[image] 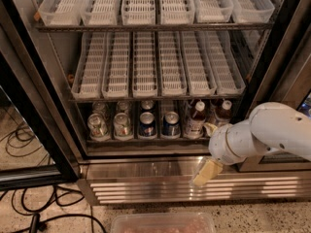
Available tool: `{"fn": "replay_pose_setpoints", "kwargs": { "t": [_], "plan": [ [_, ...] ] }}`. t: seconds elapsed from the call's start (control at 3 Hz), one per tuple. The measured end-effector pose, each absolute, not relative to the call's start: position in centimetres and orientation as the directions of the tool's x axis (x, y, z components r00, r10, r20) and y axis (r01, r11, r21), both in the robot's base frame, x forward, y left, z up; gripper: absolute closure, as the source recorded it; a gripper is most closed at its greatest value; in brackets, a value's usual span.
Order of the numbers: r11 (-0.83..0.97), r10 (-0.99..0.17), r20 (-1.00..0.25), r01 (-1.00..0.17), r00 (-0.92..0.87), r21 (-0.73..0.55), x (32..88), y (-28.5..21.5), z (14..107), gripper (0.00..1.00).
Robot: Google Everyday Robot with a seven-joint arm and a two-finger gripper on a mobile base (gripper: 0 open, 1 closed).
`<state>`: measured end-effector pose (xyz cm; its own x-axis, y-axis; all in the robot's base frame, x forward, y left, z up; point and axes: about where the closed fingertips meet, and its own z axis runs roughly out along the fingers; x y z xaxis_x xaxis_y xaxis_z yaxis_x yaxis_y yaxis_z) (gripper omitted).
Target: Pick pepsi can from bottom shelf of fridge
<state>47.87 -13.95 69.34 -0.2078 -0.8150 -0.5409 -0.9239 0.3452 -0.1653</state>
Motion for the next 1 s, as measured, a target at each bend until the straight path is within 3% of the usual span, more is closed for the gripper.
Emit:
{"fn": "replay_pose_setpoints", "kwargs": {
  "t": [1.0],
  "plan": [
    [0.334,-0.771,-0.608,-0.933,-0.190,-0.132,49.9,-11.8,65.7,0.00]
  ]
}}
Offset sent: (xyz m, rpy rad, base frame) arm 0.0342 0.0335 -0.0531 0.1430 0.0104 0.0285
